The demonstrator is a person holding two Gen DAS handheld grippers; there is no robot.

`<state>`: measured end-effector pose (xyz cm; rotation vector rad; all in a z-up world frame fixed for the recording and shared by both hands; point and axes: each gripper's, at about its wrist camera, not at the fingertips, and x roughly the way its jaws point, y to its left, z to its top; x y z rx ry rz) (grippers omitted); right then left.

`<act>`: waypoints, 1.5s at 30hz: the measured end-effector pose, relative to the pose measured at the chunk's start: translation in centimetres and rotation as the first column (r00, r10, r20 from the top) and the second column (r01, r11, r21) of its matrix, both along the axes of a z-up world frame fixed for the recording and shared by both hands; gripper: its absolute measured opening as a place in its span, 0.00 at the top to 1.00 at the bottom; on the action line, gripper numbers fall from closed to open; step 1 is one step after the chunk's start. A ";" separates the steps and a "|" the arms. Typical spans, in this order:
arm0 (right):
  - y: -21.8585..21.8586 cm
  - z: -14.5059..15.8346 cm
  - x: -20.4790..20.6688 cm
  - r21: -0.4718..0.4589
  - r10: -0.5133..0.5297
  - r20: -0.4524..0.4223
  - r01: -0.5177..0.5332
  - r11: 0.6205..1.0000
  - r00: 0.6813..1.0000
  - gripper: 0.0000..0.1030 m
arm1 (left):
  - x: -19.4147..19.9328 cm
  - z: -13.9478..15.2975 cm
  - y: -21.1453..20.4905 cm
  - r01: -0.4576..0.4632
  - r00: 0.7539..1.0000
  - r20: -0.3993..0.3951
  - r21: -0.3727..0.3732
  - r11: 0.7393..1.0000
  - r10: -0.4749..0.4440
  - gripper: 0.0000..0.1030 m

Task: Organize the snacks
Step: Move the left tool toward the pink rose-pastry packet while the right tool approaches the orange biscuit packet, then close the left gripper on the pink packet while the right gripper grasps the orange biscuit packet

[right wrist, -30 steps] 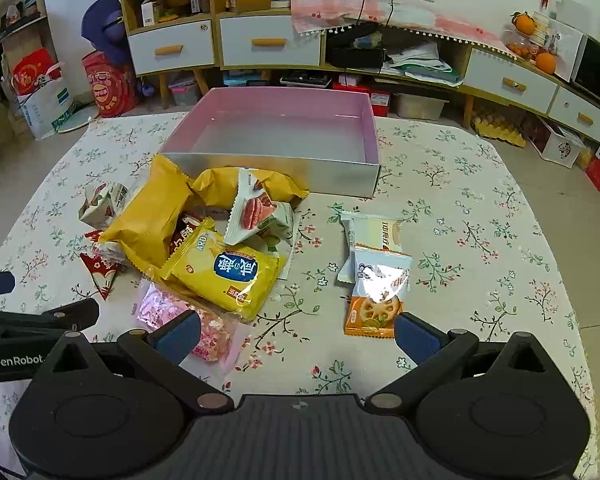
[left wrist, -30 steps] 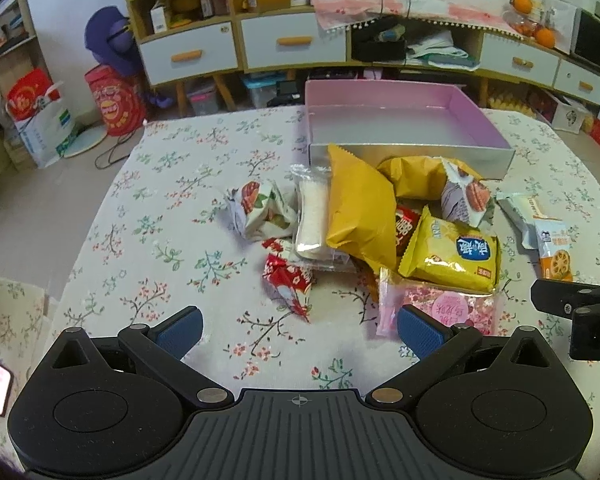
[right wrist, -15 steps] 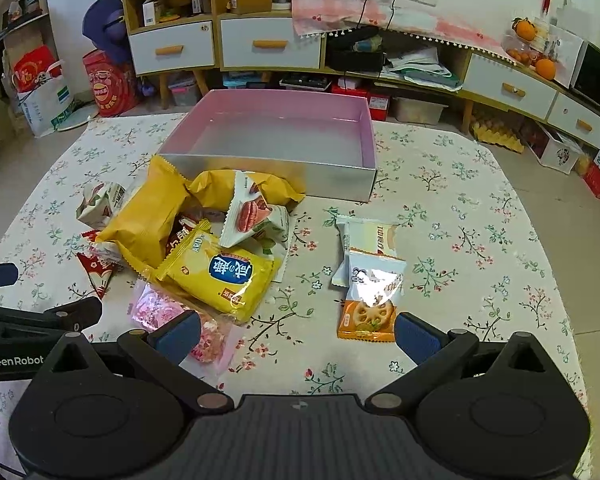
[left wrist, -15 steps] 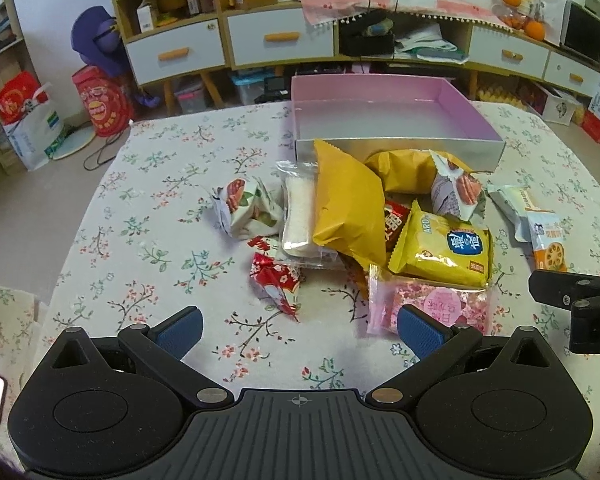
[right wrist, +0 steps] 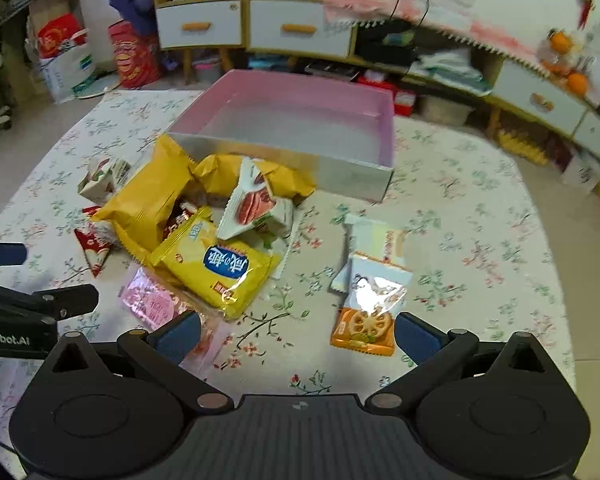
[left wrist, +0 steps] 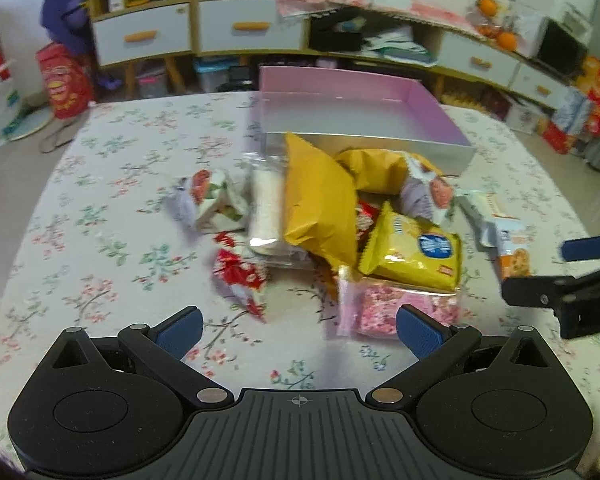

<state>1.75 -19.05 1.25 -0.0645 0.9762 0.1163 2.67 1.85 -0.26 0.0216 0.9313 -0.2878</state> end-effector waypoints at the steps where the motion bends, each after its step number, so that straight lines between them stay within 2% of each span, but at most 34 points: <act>1: -0.5 -0.1 0.3 0.029 0.007 -0.015 -0.006 1.000 1.000 0.24 | 0.1 -0.1 -0.1 0.021 1.000 -0.001 -0.009 1.000 -0.021 0.01; 6: -2.3 -0.3 1.1 0.146 0.034 -0.038 -0.028 0.989 0.999 0.24 | 0.3 -0.8 -0.7 0.162 0.987 0.023 -0.080 0.984 -0.161 0.01; 9: -3.5 -0.5 1.2 0.208 0.032 -0.048 -0.021 0.978 0.998 0.24 | 0.1 -1.2 -1.5 0.238 0.971 0.034 -0.074 0.968 -0.236 0.02; 12: -4.1 -0.7 1.1 0.211 0.035 -0.046 -0.024 0.977 0.998 0.24 | -0.1 -1.7 -2.6 0.280 0.960 0.037 -0.056 0.958 -0.279 0.02; 22: -6.1 -2.3 2.2 0.134 -0.048 -0.106 0.062 0.989 0.993 0.26 | 0.9 -2.7 -5.5 0.260 0.966 -0.001 -0.043 0.965 -0.260 0.01; 29: -6.5 -4.1 3.3 0.123 -0.099 -0.162 0.120 0.985 0.982 0.33 | 1.0 -3.6 -7.2 0.245 0.969 -0.008 0.012 0.969 -0.245 0.01; 38: -6.7 -5.2 4.2 0.096 -0.140 -0.175 0.158 0.983 0.975 0.41 | 1.1 -3.8 -7.8 0.240 0.971 -0.010 0.050 0.970 -0.239 0.03; 41: -6.5 -5.1 4.2 0.075 -0.141 -0.163 0.155 0.985 0.976 0.47 | 1.0 -3.6 -7.9 0.244 0.970 -0.003 0.051 0.969 -0.244 0.07; 42: -6.4 -5.1 4.2 0.062 -0.140 -0.157 0.151 0.987 0.978 0.49 | 1.0 -3.6 -7.9 0.245 0.969 -0.003 0.052 0.968 -0.245 0.11; 45: -6.0 -5.0 4.0 0.019 -0.132 -0.134 0.136 0.991 0.982 0.66 | 0.8 -3.5 -7.8 0.249 0.968 -0.005 0.053 0.967 -0.249 0.15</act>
